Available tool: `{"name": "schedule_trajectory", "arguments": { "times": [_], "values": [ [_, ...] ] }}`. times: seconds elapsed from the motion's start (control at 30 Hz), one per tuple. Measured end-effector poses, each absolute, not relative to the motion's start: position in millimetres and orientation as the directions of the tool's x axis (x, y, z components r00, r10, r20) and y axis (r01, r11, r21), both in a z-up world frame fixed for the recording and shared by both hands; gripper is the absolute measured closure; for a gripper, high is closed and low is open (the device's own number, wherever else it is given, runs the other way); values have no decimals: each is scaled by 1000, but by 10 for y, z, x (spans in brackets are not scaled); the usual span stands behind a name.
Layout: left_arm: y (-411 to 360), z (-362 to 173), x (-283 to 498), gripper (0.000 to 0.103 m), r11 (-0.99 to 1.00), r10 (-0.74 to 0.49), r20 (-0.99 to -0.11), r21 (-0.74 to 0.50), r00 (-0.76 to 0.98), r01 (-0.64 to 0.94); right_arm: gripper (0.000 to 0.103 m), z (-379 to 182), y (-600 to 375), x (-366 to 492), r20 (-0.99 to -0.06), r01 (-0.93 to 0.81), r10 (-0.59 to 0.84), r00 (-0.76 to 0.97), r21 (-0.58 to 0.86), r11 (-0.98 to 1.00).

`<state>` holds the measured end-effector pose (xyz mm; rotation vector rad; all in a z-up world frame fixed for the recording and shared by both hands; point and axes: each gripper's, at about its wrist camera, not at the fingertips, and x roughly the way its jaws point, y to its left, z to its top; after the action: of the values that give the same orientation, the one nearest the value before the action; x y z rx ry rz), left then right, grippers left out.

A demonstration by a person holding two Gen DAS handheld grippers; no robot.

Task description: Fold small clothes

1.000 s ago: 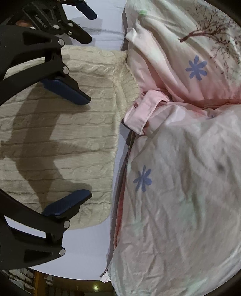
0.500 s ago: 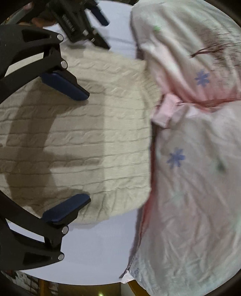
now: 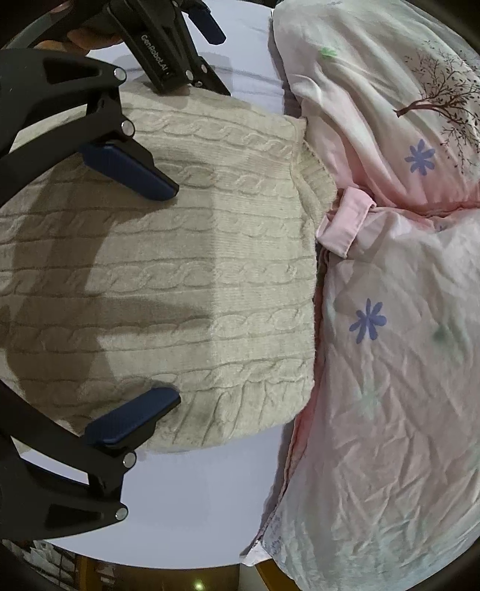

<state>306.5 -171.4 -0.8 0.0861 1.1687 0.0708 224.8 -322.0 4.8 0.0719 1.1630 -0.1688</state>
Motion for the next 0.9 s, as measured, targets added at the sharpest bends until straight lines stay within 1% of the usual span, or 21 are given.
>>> {"name": "schedule_trajectory", "arguments": {
  "times": [0.3,0.47,0.53,0.9],
  "values": [
    [-1907,117,3073,1,993,113,-908,122,404,-5,2,-138,-3292,2299,-932,150,-75,356,-22,988],
    [-1877,103,3051,1,992,113,-904,126,412,6,2,-153,-3357,2297,-935,169,-70,347,-11,985],
    [-1752,56,2997,1,992,108,-904,122,414,8,2,-130,-3417,2372,-934,174,-77,348,-16,985],
    [-1715,182,2928,1,995,86,-902,100,424,11,2,-137,-3311,2322,-933,196,-94,348,-26,980]
  ]
}}
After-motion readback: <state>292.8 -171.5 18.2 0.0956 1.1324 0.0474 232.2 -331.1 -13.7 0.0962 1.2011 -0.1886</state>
